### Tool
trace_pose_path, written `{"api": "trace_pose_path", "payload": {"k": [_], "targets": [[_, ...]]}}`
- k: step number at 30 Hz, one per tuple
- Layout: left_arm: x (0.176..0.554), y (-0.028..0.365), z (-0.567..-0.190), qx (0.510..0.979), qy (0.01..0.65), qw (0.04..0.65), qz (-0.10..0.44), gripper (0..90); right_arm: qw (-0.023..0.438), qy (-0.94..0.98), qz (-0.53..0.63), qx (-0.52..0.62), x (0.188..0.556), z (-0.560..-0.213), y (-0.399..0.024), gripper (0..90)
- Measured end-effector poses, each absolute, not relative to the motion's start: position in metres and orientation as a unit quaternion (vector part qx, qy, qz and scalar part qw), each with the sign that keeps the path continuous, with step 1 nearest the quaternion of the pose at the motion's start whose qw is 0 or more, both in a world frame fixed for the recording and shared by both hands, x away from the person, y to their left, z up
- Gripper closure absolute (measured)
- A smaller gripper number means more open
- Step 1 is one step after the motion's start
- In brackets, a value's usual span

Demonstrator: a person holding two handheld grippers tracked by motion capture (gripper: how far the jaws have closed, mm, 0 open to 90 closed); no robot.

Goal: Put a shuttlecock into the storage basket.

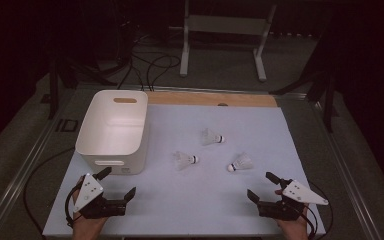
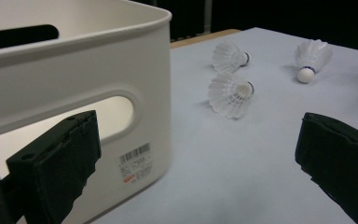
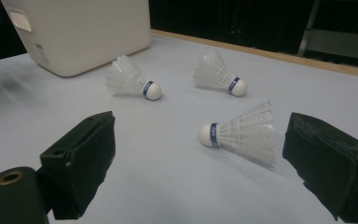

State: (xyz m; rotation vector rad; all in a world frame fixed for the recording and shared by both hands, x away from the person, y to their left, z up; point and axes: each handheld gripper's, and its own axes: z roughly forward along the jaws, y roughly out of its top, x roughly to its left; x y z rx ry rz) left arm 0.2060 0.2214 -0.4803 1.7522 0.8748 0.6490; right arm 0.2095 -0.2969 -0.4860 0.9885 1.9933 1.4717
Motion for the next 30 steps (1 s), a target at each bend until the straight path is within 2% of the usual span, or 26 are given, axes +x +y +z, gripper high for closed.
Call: {"api": "trace_pose_path", "payload": {"k": [15,19,30], "targets": [[0.205,0.222,-0.480,0.725,0.364,0.518,0.270,0.6,0.235,0.728,0.530,0.367,0.213,-0.487,-0.298,9.3],[0.205,0.221,-0.480,0.727,0.364,0.515,0.273,0.5,0.216,0.731,0.524,0.379,0.219,-0.488,-0.303,9.2],[0.205,0.220,-0.479,0.726,0.365,0.516,0.270,0.6,0.230,0.733,0.521,0.371,0.221,-0.471,-0.295,8.4]]}}
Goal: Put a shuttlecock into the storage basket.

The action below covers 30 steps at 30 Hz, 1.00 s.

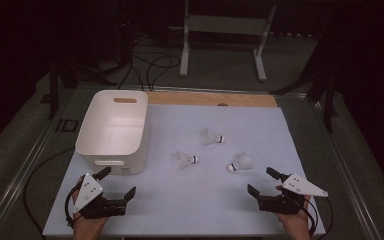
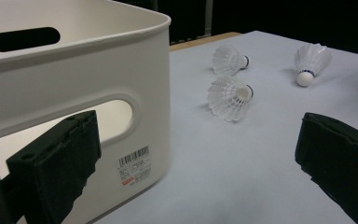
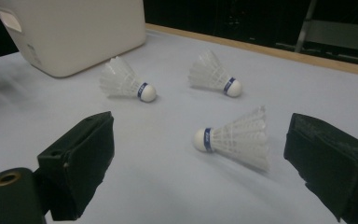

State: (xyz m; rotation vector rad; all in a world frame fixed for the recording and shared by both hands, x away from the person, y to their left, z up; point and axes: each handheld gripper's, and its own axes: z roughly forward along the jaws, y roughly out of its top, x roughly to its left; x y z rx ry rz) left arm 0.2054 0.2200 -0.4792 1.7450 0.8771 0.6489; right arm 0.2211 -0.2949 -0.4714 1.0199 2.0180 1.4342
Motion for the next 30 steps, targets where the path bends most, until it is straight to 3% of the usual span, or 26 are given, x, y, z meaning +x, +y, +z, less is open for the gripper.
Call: {"api": "trace_pose_path", "payload": {"k": [30], "targets": [[0.205,0.217,-0.480,0.728,0.361,0.517,0.270,1.0,0.238,0.759,0.495,0.349,0.252,-0.447,-0.268,8.5]]}}
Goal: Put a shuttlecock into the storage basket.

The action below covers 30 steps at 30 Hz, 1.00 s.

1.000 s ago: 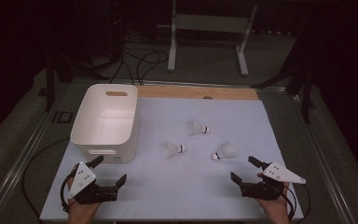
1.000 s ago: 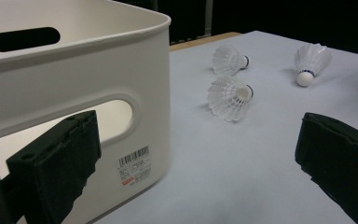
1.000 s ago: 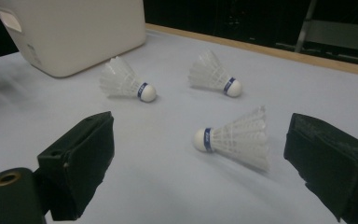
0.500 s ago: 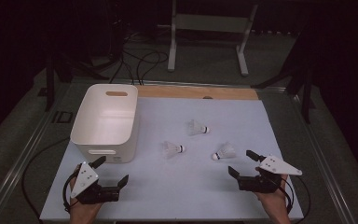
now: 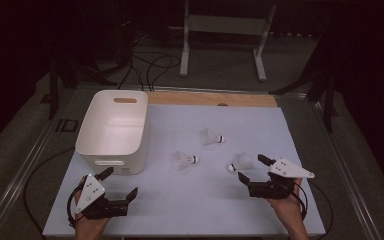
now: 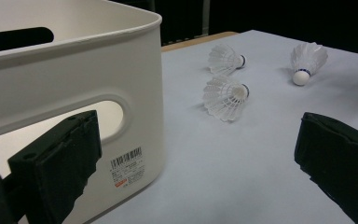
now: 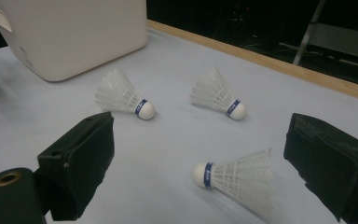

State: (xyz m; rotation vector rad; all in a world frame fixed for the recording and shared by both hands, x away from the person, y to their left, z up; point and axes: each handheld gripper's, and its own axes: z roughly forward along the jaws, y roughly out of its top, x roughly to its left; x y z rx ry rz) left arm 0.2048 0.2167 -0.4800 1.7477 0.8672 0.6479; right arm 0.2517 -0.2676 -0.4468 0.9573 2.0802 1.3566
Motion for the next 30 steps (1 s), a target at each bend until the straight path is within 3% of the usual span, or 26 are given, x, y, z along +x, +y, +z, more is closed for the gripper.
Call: {"api": "trace_pose_path", "payload": {"k": [30], "targets": [[0.205,0.217,-0.480,0.725,0.364,0.517,0.273,1.0,0.252,0.773,0.463,0.353,0.281,-0.434,-0.255,8.5]]}}
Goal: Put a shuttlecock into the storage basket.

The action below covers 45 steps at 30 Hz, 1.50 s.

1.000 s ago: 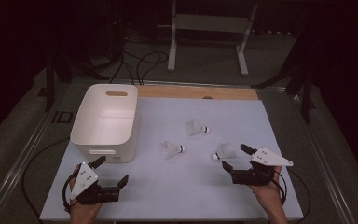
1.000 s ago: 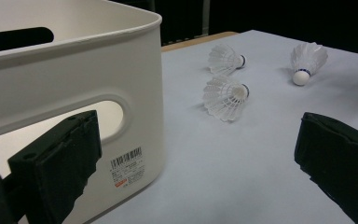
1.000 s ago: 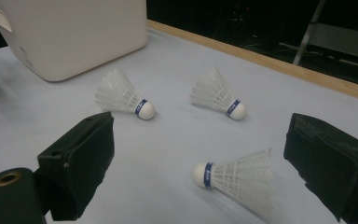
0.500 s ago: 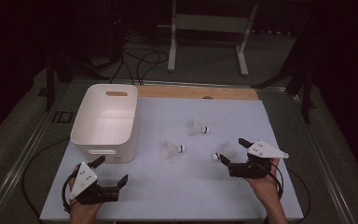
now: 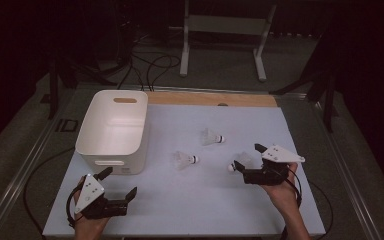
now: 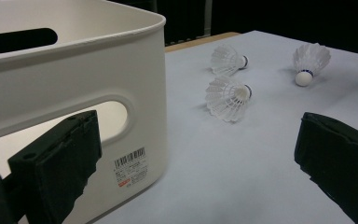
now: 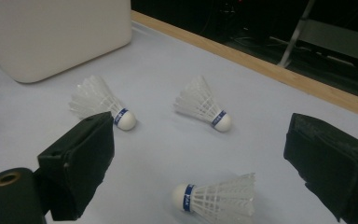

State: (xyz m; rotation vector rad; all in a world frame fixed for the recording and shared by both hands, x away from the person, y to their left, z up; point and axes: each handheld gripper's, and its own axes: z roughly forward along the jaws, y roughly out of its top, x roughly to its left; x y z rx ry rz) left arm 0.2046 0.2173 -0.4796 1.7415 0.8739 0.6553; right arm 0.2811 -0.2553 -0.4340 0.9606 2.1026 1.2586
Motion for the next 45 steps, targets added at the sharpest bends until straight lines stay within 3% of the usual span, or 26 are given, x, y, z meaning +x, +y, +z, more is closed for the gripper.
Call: {"api": "trace_pose_path", "payload": {"k": [45], "targets": [[0.204,0.217,-0.479,0.726,0.361,0.516,0.275,1.0,0.224,0.800,0.403,0.385,0.323,-0.449,-0.254,8.4]]}}
